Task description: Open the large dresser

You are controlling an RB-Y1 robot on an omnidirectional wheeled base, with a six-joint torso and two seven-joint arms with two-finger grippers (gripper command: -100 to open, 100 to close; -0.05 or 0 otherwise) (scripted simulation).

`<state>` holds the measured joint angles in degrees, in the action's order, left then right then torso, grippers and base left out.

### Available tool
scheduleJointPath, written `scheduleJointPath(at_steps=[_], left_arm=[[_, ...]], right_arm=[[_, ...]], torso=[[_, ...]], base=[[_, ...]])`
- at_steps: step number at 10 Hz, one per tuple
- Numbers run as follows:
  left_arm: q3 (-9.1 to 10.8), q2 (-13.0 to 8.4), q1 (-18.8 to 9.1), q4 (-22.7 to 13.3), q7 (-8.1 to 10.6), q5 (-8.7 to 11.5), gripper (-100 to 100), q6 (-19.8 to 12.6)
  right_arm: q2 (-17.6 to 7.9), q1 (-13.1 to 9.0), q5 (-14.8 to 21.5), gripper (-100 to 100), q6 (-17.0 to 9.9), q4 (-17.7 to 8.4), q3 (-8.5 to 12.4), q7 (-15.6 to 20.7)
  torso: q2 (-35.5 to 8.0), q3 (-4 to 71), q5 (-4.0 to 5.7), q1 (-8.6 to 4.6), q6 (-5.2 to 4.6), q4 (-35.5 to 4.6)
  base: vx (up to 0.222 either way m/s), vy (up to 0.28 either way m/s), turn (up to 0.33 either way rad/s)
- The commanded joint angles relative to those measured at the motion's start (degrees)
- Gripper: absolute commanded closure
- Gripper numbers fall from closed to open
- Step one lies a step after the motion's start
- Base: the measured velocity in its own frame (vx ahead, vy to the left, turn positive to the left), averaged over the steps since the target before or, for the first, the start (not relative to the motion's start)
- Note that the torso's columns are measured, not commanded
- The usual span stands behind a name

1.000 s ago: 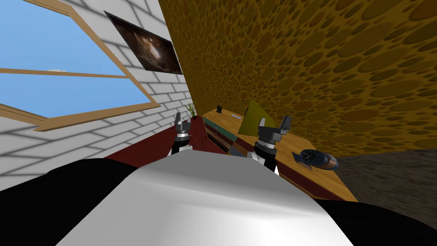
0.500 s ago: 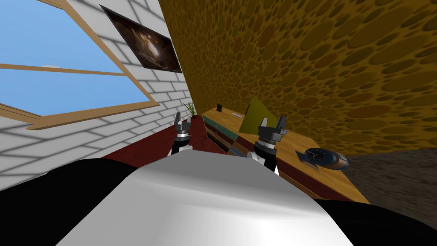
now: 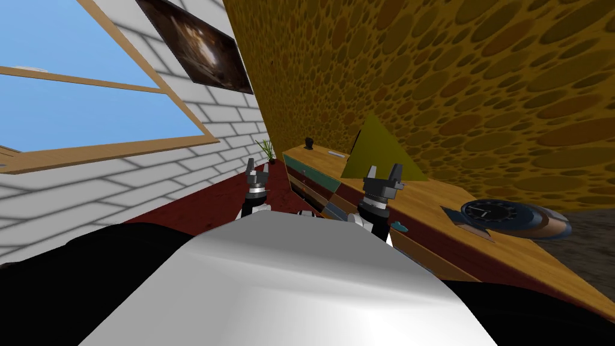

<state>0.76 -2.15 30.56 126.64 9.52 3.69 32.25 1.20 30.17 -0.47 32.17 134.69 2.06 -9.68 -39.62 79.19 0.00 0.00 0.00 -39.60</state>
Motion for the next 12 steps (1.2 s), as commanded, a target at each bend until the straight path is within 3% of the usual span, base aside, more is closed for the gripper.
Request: scheduleJointPath(at_steps=[1,5,12], left_arm=[[0.00,0.00,0.00,-0.02,0.00,0.00,0,-0.01],[-0.01,0.01,0.00,-0.03,0.00,0.00,0,-0.01],[-0.01,0.01,0.01,-0.03,0.00,0.00,0,-0.01]], right_arm=[[-3.77,-0.25,-0.88,-100,0.17,-0.70,0.10,-1.89],[-9.00,-1.15,-4.11,-100,0.80,-3.28,0.47,-8.09],[-12.12,-2.58,-9.26,-100,1.81,-7.31,1.05,-18.70]], torso=[[-1.93,3.95,0.00,0.02,0.01,-1.89],[-2.66,5.38,-0.01,0.05,0.00,-2.68],[-2.68,5.38,0.00,-0.02,-0.01,-2.69]], base=[[0.001,0.020,0.035],[0.003,0.043,0.063],[0.006,0.043,0.060]])
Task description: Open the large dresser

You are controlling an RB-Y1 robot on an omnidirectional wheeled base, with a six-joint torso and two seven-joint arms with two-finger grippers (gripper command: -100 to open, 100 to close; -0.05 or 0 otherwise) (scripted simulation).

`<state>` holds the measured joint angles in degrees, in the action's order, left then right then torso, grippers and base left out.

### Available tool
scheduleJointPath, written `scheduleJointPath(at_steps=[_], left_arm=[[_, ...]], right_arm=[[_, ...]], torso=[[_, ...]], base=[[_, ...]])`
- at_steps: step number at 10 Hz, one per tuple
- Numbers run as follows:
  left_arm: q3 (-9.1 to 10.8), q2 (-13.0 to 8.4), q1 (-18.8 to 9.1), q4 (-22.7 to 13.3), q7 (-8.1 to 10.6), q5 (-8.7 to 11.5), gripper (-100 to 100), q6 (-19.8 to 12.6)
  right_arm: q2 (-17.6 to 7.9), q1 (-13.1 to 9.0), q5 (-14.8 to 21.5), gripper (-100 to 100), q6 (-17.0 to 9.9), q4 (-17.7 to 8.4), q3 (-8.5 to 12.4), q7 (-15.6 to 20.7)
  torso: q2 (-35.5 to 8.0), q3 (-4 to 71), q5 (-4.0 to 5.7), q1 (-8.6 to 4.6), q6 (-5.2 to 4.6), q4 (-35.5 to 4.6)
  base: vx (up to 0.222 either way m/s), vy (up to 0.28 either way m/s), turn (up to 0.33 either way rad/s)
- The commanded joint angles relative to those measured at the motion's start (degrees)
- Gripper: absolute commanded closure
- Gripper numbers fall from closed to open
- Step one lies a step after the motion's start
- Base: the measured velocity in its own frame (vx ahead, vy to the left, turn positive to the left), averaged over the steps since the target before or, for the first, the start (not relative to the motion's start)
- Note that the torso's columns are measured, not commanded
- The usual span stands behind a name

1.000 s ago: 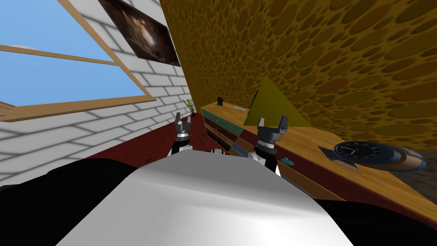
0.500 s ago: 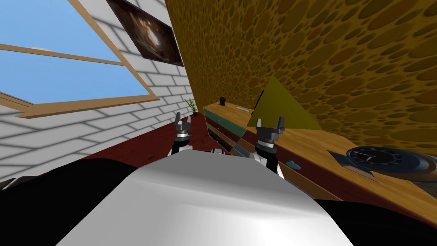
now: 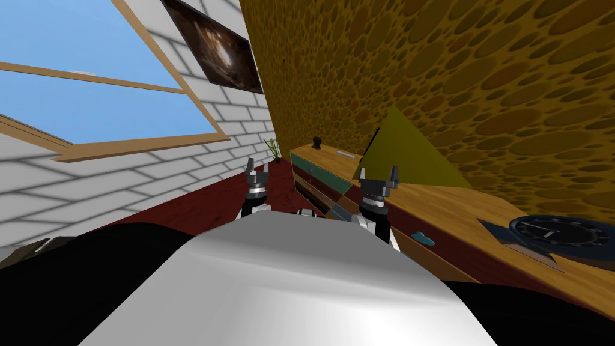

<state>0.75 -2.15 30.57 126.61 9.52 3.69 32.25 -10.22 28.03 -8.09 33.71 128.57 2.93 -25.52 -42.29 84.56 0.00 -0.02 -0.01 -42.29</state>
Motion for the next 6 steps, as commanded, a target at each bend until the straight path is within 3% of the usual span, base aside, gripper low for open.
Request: scheduleJointPath(at_steps=[1,6], left_arm=[[0.00,0.00,0.00,0.00,0.00,0.00,0,0.00],[0.00,0.00,0.00,0.00,0.00,0.00,0,0.00]], right_arm=[[-0.70,-0.44,-1.64,-100,0.27,-1.18,0.18,-4.00],[-2.02,-1.75,-6.41,-100,1.22,-4.87,0.72,-12.25]], torso=[[0.03,0.01,0.00,0.03,0.02,0.01],[-0.01,0.00,-0.01,0.03,0.00,0.00]], base=[[0.009,0.035,0.038],[0.009,0.044,0.066]])
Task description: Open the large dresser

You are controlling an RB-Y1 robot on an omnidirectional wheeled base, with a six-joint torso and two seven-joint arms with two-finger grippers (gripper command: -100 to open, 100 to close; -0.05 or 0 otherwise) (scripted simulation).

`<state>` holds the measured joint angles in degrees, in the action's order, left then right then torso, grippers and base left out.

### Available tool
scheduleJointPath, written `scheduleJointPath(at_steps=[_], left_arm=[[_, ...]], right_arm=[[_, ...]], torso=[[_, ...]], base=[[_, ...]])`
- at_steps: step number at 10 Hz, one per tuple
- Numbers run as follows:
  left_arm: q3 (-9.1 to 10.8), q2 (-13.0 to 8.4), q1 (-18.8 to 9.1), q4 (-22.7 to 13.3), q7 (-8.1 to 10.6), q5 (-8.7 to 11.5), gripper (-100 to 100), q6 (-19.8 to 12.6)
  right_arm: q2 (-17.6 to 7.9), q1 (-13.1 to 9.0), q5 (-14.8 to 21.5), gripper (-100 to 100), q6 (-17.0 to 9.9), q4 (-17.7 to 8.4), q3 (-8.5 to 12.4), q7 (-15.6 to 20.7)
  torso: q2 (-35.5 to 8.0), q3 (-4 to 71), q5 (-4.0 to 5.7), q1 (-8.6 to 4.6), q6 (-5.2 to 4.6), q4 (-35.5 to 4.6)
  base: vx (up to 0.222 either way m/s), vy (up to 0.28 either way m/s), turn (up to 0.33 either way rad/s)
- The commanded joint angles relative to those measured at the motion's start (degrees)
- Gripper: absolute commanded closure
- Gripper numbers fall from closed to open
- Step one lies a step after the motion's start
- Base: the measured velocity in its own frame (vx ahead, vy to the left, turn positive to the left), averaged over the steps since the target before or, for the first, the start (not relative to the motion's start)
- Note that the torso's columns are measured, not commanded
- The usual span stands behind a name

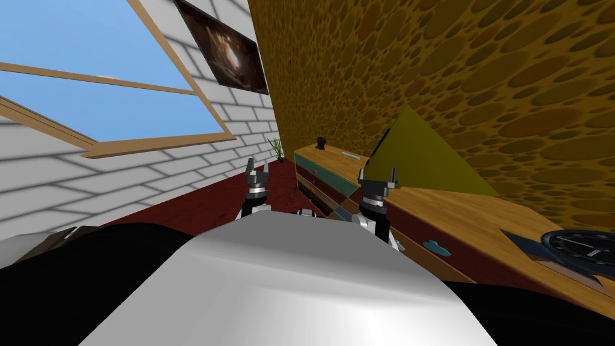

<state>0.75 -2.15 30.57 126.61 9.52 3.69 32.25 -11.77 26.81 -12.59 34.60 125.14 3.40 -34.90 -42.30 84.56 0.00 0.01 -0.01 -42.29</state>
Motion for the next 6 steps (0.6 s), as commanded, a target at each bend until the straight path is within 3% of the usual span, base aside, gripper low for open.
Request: scheduleJointPath(at_steps=[1,2,6], left_arm=[[0.00,0.00,0.00,0.00,0.00,0.00,0,0.00],[0.00,0.00,0.00,0.00,0.00,0.00,0,0.00],[0.00,0.00,0.00,0.00,0.00,0.00,0,0.00]], right_arm=[[-0.46,-0.52,-1.92,-100,0.33,-1.44,0.25,-4.51],[-0.46,-0.52,-1.92,-100,0.33,-1.44,0.25,-4.86],[-1.08,-1.49,-5.41,-100,1.01,-4.20,0.64,-11.94]], torso=[[0.03,0.01,-0.01,0.05,0.02,0.01],[0.01,0.01,0.00,0.00,0.00,0.00],[0.05,0.02,-0.02,0.09,0.02,0.01]], base=[[0.008,0.049,0.048],[0.003,0.020,-0.002],[0.012,0.045,0.075]])
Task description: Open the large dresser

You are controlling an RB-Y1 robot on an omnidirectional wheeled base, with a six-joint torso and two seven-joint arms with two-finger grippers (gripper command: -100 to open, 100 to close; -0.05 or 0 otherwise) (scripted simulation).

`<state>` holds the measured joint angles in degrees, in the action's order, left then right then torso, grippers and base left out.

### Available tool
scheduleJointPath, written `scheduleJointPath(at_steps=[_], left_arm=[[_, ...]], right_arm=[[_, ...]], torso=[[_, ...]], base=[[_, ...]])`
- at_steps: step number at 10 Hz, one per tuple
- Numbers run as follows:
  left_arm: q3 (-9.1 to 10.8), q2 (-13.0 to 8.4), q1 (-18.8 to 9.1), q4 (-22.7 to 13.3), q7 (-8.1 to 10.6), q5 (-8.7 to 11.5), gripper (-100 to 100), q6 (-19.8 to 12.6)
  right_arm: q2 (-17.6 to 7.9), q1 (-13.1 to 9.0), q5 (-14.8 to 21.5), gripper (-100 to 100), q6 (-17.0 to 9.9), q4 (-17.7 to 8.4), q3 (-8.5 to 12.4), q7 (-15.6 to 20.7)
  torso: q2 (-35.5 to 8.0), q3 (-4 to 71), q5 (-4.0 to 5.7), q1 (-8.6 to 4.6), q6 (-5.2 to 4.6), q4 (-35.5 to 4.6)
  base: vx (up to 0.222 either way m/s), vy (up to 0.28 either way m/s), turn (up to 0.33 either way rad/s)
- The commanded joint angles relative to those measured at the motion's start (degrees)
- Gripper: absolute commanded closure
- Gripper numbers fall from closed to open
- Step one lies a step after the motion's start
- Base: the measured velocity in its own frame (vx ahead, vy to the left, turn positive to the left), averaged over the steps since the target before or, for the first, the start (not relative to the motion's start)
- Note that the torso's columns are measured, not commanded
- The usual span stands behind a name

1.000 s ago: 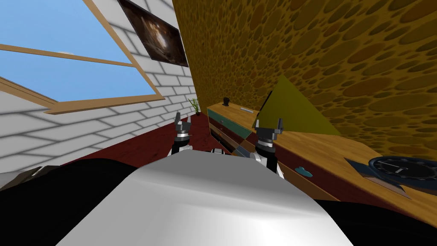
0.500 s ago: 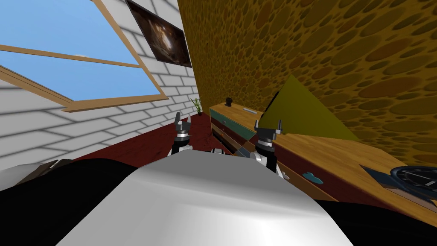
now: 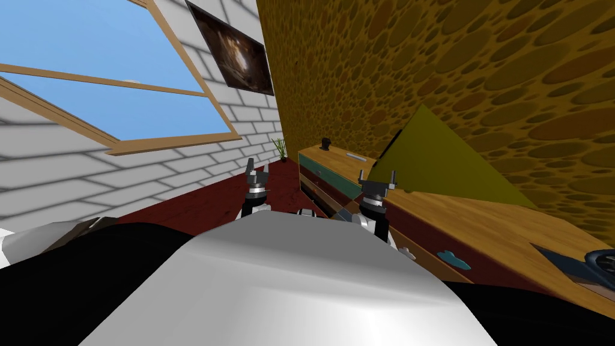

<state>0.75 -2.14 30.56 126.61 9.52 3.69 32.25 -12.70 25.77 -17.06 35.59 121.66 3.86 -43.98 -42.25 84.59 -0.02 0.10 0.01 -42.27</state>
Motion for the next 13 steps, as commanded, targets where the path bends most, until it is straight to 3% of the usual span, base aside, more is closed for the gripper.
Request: scheduleJointPath(at_steps=[1,4,6,9,11,12,13], left_arm=[[0.00,0.00,0.00,0.00,0.00,0.00,0,0.00],[0.00,0.00,0.00,0.00,0.00,0.00,0,0.00],[0.00,0.00,0.00,0.00,0.00,0.00,0,0.00],[0.01,0.00,0.00,0.00,0.00,0.00,0,0.00],[0.00,0.00,0.00,0.00,0.00,0.00,0,0.00],[0.01,0.00,0.01,0.00,0.00,0.00,0,0.00],[0.00,0.00,0.00,0.00,0.00,0.00,0,0.00]], right_arm=[[-0.16,-0.46,-0.93,-100,0.02,-0.72,0.18,-3.26],[-0.60,-1.50,-4.61,-100,0.71,-3.71,0.59,-8.70],[-0.60,-1.50,-4.61,-100,0.71,-3.71,0.59,-11.14],[-0.84,-2.60,-8.42,-100,1.40,-6.94,1.01,-16.60],[-0.84,-2.60,-8.42,-100,1.40,-6.94,1.01,-19.28],[-0.87,-3.17,-10.35,-100,1.73,-8.63,1.22,-21.24],[-0.87,-3.17,-10.35,-100,1.73,-8.63,1.22,-22.76]], torso=[[-0.02,-0.01,0.00,-0.06,-0.03,-0.01],[-0.03,-0.02,0.02,-0.10,-0.03,-0.01],[-0.02,-0.01,0.01,-0.07,-0.02,0.00],[-0.04,-0.02,0.02,-0.10,-0.03,-0.01],[-0.02,0.00,0.01,-0.07,-0.03,0.00],[-0.05,-0.03,0.04,-0.17,-0.03,-0.02],[-0.03,-0.02,0.03,-0.10,0.00,-0.01]], base=[[0.004,0.021,-0.015],[0.012,0.043,0.084],[0.009,0.038,0.026],[0.011,0.044,0.087],[0.012,0.040,0.025],[0.013,0.044,0.092],[0.016,0.042,0.069]])
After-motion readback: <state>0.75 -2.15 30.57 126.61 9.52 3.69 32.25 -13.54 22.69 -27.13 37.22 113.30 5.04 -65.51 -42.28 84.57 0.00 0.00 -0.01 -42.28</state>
